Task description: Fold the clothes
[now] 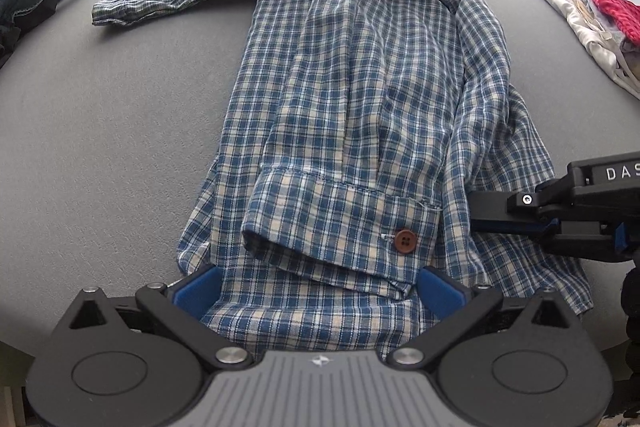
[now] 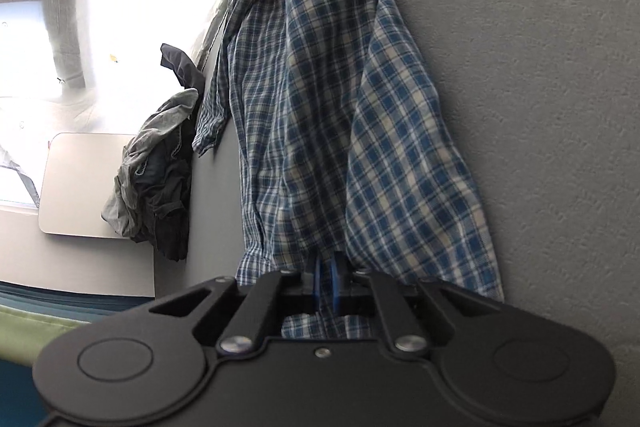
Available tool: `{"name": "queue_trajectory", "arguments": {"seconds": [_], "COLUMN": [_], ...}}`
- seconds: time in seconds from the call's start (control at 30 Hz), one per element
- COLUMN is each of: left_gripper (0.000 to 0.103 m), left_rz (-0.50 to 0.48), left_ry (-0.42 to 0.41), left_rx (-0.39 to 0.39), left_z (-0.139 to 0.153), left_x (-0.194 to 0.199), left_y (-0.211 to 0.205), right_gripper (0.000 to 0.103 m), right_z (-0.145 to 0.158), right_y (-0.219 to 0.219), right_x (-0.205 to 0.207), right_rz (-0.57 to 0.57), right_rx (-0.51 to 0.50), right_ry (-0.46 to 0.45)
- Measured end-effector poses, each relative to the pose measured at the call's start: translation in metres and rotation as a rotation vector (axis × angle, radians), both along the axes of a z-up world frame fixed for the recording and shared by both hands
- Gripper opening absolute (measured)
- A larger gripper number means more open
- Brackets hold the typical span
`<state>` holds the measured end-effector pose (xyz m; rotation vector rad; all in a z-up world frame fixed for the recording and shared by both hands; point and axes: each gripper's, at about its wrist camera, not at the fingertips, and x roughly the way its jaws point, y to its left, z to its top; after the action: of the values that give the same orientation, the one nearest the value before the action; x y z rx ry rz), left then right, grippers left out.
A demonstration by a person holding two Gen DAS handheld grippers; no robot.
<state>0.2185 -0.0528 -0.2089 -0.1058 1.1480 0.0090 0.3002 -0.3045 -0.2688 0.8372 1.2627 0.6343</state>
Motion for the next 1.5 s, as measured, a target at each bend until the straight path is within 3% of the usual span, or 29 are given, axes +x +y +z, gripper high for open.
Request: {"name": "queue_trajectory", "arguments": {"seconds": [0.13, 0.23, 0.5, 0.77, 0.83, 1.0, 1.07, 1.13, 1.17, 1.27, 1.33, 1.37, 1.4, 1.43, 1.5], "left_gripper": [0.103, 0.103, 0.101, 0.09, 0.088, 0.088, 0.089, 0.089, 0.089, 0.089, 0.09, 0.086, 0.07, 0.065, 0.052], "left_rz": [0.087, 0.203, 0.455, 0.573, 0.584, 0.601, 0.607, 0.612, 0.615, 0.639, 0.626, 0.618, 0.609, 0.6, 0.591], "left_ry": [-0.01, -0.067, -0.137, -0.165, -0.17, -0.2, -0.222, -0.227, -0.23, -0.218, -0.235, -0.242, -0.249, -0.257, -0.258], "left_rx": [-0.137, -0.192, -0.209, -0.198, -0.189, -0.172, -0.159, -0.129, -0.114, -0.083, -0.04, -0.017, 0.007, 0.031, 0.06], "left_z": [0.011, 0.025, 0.036, 0.032, 0.03, 0.025, 0.024, 0.02, 0.018, 0.008, 0.006, 0.006, 0.006, 0.005, 0.005], "left_x": [-0.002, -0.005, 0.022, 0.078, 0.098, 0.146, 0.165, 0.181, 0.189, 0.205, 0.21, 0.212, 0.214, 0.216, 0.217], "left_y": [0.025, 0.051, 0.126, 0.191, 0.204, 0.23, 0.237, 0.24, 0.242, 0.248, 0.244, 0.241, 0.239, 0.236, 0.235], "right_gripper": [0.014, 0.021, 0.021, 0.023, 0.033, 0.038, 0.048, 0.066, 0.067, 0.065, 0.053, 0.049, 0.04, 0.035, 0.034], "right_z": [0.017, 0.032, 0.049, 0.066, 0.069, 0.077, 0.079, 0.078, 0.075, 0.061, 0.051, 0.045, 0.038, 0.032, 0.021], "right_y": [0.001, -0.006, -0.016, 0.002, 0.008, 0.027, 0.037, 0.049, 0.055, 0.073, 0.086, 0.093, 0.098, 0.099, 0.101], "right_x": [0.008, 0.018, 0.062, 0.131, 0.152, 0.217, 0.243, 0.269, 0.282, 0.312, 0.322, 0.325, 0.327, 0.33, 0.335], "right_rz": [0.006, -0.037, -0.156, -0.182, -0.192, -0.186, -0.176, -0.16, -0.149, -0.098, -0.043, -0.01, 0.016, 0.028, 0.045], "right_rx": [0.005, -0.022, -0.174, -0.396, -0.452, -0.58, -0.618, -0.665, -0.69, -0.747, -0.792, -0.833, -0.87, -0.889, -0.915], "right_ry": [-0.077, -0.151, -0.279, -0.418, -0.445, -0.521, -0.561, -0.599, -0.609, -0.603, -0.613, -0.618, -0.613, -0.598, -0.564]}}
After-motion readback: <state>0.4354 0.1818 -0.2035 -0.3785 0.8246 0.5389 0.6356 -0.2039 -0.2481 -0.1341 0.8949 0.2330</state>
